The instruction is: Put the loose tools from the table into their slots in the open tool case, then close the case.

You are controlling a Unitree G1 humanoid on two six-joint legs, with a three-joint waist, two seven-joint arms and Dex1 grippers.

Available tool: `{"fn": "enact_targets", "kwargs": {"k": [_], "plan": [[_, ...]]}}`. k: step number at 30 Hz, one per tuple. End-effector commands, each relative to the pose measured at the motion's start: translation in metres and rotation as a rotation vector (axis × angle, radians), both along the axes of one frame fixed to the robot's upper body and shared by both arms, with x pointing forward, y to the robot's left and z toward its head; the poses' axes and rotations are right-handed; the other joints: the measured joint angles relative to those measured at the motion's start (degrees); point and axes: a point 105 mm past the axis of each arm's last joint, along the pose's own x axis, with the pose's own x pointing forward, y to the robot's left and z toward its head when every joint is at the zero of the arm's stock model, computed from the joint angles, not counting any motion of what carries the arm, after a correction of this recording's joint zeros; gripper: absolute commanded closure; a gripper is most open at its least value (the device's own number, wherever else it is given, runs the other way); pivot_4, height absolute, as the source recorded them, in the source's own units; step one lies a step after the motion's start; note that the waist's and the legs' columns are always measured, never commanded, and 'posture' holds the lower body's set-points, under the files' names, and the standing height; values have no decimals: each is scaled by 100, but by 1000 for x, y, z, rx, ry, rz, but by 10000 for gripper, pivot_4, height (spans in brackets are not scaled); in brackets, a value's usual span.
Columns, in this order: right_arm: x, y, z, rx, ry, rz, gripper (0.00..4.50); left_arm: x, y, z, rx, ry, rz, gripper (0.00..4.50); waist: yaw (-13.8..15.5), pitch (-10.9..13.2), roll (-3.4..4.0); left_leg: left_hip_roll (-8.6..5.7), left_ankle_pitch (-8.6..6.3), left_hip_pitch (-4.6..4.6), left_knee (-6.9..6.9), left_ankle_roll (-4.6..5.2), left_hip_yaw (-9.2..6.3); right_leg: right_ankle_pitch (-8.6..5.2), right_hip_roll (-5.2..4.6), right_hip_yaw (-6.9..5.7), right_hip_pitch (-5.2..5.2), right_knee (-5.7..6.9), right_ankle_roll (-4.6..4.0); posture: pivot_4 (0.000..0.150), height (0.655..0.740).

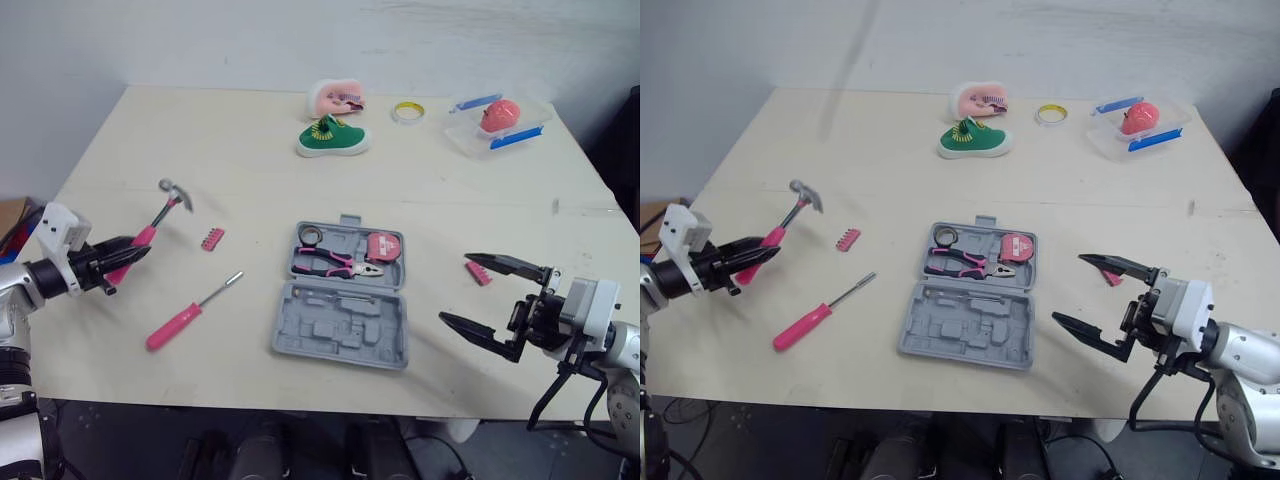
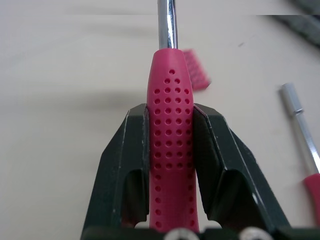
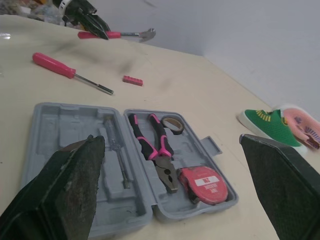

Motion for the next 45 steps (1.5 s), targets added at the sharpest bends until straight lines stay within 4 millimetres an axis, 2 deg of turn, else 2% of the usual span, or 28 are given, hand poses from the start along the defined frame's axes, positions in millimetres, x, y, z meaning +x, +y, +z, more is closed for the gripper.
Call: {"fn": "enact_targets", "kwargs": {"k": [1,6,9,12,13,15,18,23,27,36,42,45], "plan": [[-4,-2,10,1,-25,6,0,-5,-28,18,28,-73,-136,39280,2,0,0,0,0,0,-2,-1,0,0,2,-1,0,-1,0,1500,7400],[-10,11,13,10,26,73,0,-10,-82,16,64,-61,-347,39280,-3,1,1,0,2,-3,3,1,2,0,6,-3,0,3,1,1500,7400],[-8,11,14,14,20,61,0,-14,-103,16,118,-87,-437,39280,-4,1,0,1,1,-3,9,2,1,1,7,-2,2,6,2,1500,7400],[-7,8,10,0,30,50,0,-21,-145,23,152,-116,-608,39280,11,2,-1,1,3,-4,11,1,1,1,8,-3,0,11,2,1500,7400],[-8,8,8,-2,37,48,0,-26,-164,19,206,-100,-685,39280,26,4,-3,1,3,-4,14,1,0,1,8,-3,1,12,2,1500,7400],[-8,6,6,18,60,38,0,-33,-189,14,264,-90,-785,39280,46,4,-2,-1,4,-17,26,2,-8,2,10,-9,2,11,4,1500,7400],[-9,7,3,30,95,41,0,-40,-213,3,329,-82,-873,39280,32,5,1,-1,-1,-33,51,9,-10,5,12,-10,1,8,9,1500,7400],[-13,14,5,20,89,43,0,-29,-248,-13,409,-89,-864,39280,15,9,6,7,-4,-46,88,13,-14,5,22,-11,-3,22,10,1500,7400],[-14,16,3,12,104,33,0,-24,-258,-17,436,-19,-836,39280,22,9,7,6,-3,-49,88,14,-28,5,21,-17,-2,23,10,1500,7400],[-15,16,-1,8,112,5,0,-28,-258,-28,514,106,-818,39280,26,10,8,6,-2,-51,91,14,-29,5,20,-19,-1,23,10,1500,7400],[-17,14,-11,9,124,-7,0,-27,-256,-46,584,206,-773,39280,32,10,8,5,-2,-53,92,14,-32,5,20,-20,-1,23,10,1500,7400],[-17,9,-16,7,126,-14,0,-27,-259,-46,577,217,-755,39280,32,10,9,6,-1,-52,93,14,-32,5,20,-20,0,24,10,1500,7400]]}}
